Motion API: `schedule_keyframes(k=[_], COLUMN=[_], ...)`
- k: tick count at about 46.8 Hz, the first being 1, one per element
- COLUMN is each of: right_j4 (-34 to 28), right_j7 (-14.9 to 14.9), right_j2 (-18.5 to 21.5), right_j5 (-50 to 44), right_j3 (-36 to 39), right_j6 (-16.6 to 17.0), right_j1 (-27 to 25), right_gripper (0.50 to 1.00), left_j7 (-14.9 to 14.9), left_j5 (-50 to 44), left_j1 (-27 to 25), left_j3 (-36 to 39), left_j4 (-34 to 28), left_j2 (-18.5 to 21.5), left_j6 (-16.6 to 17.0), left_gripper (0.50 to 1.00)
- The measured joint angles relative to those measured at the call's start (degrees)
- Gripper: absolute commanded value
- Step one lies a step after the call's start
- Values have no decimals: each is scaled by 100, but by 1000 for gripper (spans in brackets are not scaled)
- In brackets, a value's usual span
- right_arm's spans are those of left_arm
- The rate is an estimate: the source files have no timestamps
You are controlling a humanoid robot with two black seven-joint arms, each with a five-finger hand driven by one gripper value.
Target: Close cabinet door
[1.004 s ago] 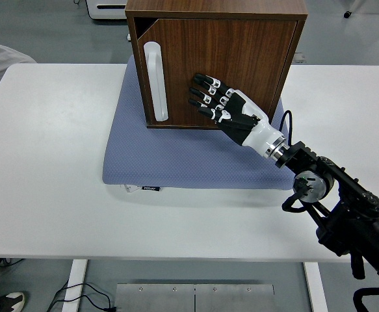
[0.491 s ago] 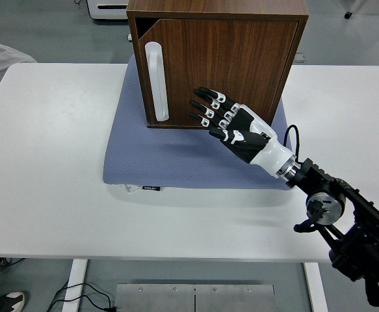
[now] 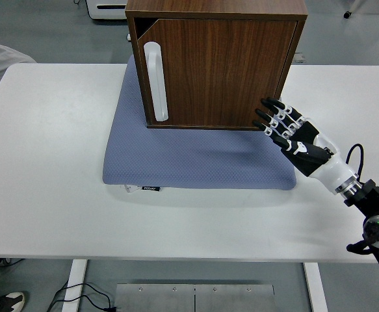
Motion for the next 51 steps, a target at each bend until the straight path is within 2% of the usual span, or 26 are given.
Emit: schedule_keyframes(k=[9,18,27,39,45,51], right_j4=[-146,-546,-924,-1181,-1404,-1712], right_j7=[-32,-30,-3,29,42,55], right_j2=[8,46,135,885,1167,1239], right_j5=[22,300,578,649,648,648], right_j3=[526,893,1310,1616,1680,1740], right_j6=[0,0,-384,-1189,-1292,-1295], right_j1=[-257,-278,-240,-116,89,327], right_gripper=[1000,1000,1000,1000,1000,1000], left_j7=[0,0,1,3,4,4], left_j5=[1,1,0,0,-1,-1], left_j1=[1,0,1,0,0,0], left_j3=[4,2,2,4,4,2], left_j4=[0,1,1,1,2,2], left_j2=[0,0,0,0,0,0], left_j6=[0,0,0,0,0,0], left_gripper=[1000,1000,1000,1000,1000,1000])
